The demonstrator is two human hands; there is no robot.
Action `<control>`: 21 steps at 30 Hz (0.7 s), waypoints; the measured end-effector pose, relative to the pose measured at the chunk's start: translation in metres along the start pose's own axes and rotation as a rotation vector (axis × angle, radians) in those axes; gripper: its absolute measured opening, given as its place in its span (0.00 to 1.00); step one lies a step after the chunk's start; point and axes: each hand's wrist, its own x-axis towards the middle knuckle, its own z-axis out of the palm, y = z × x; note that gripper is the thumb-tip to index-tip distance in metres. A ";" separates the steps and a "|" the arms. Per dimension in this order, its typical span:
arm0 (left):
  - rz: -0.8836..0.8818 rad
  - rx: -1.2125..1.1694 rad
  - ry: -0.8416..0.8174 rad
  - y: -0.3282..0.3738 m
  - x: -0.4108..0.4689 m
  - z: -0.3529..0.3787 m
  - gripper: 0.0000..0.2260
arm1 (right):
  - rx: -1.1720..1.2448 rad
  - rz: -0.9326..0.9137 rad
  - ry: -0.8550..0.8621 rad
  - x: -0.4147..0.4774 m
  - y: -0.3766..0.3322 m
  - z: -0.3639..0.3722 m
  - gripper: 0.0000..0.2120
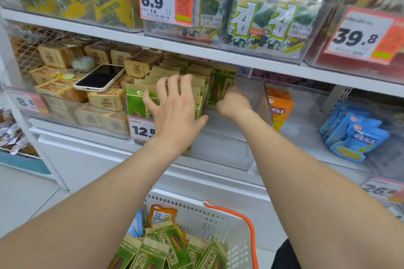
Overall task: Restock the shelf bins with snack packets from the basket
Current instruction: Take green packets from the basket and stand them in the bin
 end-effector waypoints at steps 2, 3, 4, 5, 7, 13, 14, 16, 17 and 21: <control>-0.003 -0.035 0.004 -0.001 -0.002 -0.011 0.46 | -0.026 -0.080 0.133 -0.025 -0.006 -0.011 0.14; 0.005 -0.049 0.021 -0.002 -0.004 -0.018 0.46 | -0.045 -0.119 0.191 -0.037 -0.009 -0.016 0.12; 0.020 -0.048 0.050 -0.004 -0.006 -0.024 0.44 | -0.058 -0.158 0.241 -0.048 -0.013 -0.020 0.11; 0.041 -0.033 0.084 -0.006 -0.008 -0.031 0.41 | -0.065 -0.199 0.275 -0.060 -0.016 -0.023 0.10; 0.075 -0.012 0.115 -0.010 -0.014 -0.042 0.31 | -0.087 -0.307 0.291 -0.082 -0.019 -0.027 0.10; 0.066 -0.030 -0.463 -0.024 -0.040 -0.044 0.03 | -0.322 -0.535 -0.170 -0.136 -0.017 -0.004 0.09; 0.122 0.031 -0.599 -0.028 -0.045 -0.042 0.03 | -0.364 -0.509 -0.324 -0.145 -0.014 0.005 0.08; 0.227 0.146 -0.859 -0.037 -0.057 -0.037 0.06 | -0.449 -0.435 -0.639 -0.161 -0.005 0.027 0.08; 0.267 0.199 -0.971 -0.042 -0.063 -0.034 0.09 | -0.514 -0.409 -0.744 -0.169 -0.001 0.040 0.07; 0.345 0.365 -1.249 -0.051 -0.082 -0.021 0.14 | -0.813 -0.527 -0.843 -0.195 0.013 0.101 0.04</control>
